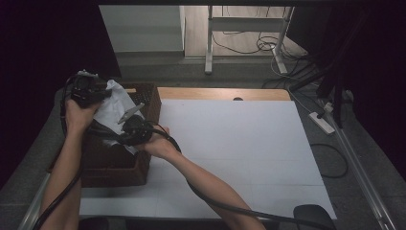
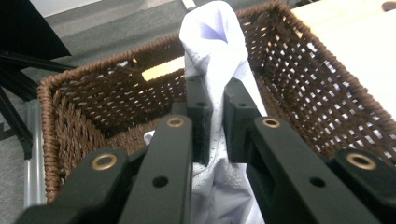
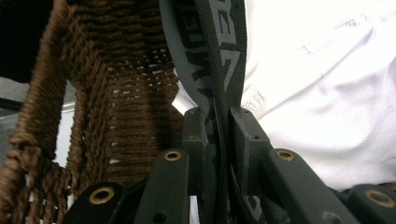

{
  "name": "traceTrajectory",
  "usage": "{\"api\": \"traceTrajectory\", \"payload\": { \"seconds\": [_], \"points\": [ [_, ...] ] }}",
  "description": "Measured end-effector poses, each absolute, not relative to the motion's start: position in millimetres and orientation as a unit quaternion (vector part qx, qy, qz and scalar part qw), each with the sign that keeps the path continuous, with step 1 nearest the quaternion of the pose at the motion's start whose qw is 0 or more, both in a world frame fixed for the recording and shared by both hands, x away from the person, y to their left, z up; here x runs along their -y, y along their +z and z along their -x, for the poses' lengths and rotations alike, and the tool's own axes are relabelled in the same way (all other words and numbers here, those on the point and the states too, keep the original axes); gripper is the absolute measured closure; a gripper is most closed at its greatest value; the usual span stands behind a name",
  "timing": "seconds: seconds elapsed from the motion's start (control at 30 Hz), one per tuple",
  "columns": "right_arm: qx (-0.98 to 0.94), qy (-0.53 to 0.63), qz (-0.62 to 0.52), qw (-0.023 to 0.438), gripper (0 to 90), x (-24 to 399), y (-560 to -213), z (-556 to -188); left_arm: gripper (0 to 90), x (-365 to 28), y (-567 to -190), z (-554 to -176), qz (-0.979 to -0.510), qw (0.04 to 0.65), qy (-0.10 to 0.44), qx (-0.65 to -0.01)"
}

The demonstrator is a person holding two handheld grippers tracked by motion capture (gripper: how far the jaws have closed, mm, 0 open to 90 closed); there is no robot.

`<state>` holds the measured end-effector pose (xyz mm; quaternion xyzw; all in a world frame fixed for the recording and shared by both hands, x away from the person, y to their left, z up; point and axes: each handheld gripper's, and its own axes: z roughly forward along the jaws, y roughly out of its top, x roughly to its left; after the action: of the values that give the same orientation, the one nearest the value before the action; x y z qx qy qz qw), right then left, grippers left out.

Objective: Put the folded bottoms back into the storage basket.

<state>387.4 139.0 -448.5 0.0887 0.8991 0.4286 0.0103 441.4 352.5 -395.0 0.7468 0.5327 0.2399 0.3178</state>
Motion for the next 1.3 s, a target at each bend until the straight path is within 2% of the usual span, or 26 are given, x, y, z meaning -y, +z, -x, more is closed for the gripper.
{"api": "traceTrajectory", "payload": {
  "seconds": [0.3, 0.33, 0.37, 0.43, 0.63, 1.0, 1.3],
  "points": [
    [-0.905, 0.415, -0.090, 0.012, 75.5, -141, -452, -386, 81.5, -359, -414, -442, -0.745, 0.313, 0.225, -0.544],
    [-0.906, 0.415, -0.089, 0.009, 74.3, -141, -452, -386, 78.7, -360, -418, -443, -0.747, 0.309, 0.213, -0.549],
    [-0.904, 0.418, -0.090, 0.004, 72.7, -141, -451, -386, 70.4, -361, -422, -444, -0.745, 0.301, 0.212, -0.556],
    [-0.900, 0.427, -0.092, 0.003, 61.4, -139, -449, -386, 55.0, -365, -425, -442, -0.737, 0.302, 0.211, -0.567],
    [-0.889, 0.442, -0.114, -0.002, 43.4, -131, -444, -394, 30.3, -377, -424, -435, -0.716, 0.321, 0.207, -0.585],
    [-0.882, 0.452, -0.130, -0.042, 21.5, -119, -438, -401, 13.5, -372, -423, -421, -0.721, 0.341, 0.195, -0.571],
    [-0.875, 0.460, -0.146, -0.022, 8.9, -100, -428, -412, 2.9, -370, -429, -416, -0.720, 0.353, 0.176, -0.571]
  ]
}}
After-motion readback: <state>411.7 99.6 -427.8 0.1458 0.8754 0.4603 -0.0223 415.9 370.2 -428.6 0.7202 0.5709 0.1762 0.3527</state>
